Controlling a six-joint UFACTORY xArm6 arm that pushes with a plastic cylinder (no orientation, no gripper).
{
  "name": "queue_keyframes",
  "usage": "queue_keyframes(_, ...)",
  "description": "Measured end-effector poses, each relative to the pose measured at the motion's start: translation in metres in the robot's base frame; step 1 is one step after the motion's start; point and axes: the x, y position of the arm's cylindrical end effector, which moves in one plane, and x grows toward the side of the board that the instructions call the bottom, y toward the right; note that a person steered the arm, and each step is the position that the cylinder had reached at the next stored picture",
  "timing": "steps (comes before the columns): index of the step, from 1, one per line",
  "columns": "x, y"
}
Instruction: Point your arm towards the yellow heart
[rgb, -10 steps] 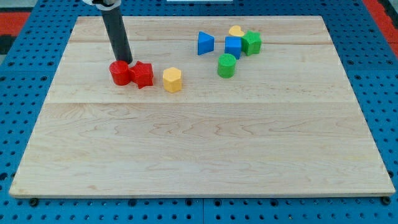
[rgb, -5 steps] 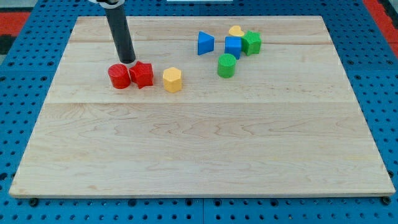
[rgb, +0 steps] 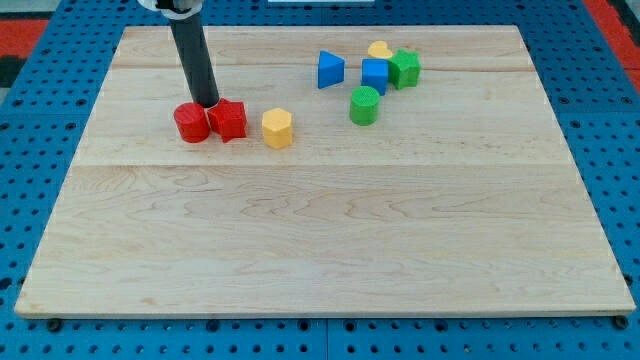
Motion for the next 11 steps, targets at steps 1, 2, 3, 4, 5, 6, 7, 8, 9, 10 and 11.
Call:
queue_keyframes(1, 0.001, 0.000)
queue_keyframes(2, 0.003, 0.002)
queue_keyframes(3, 0.003, 0.002)
queue_keyframes(4, 0.007, 0.002)
queue_keyframes(5, 0.003, 0.002)
queue_keyframes(6, -0.022, 0.002)
queue_keyframes(7, -0.063, 0.004)
queue_keyframes(8, -0.096, 0.018)
queue_keyframes(9, -0.109, 0.063)
queue_keyframes(10, -0.111, 0.117)
queue_keyframes(11, -0.112, 0.158)
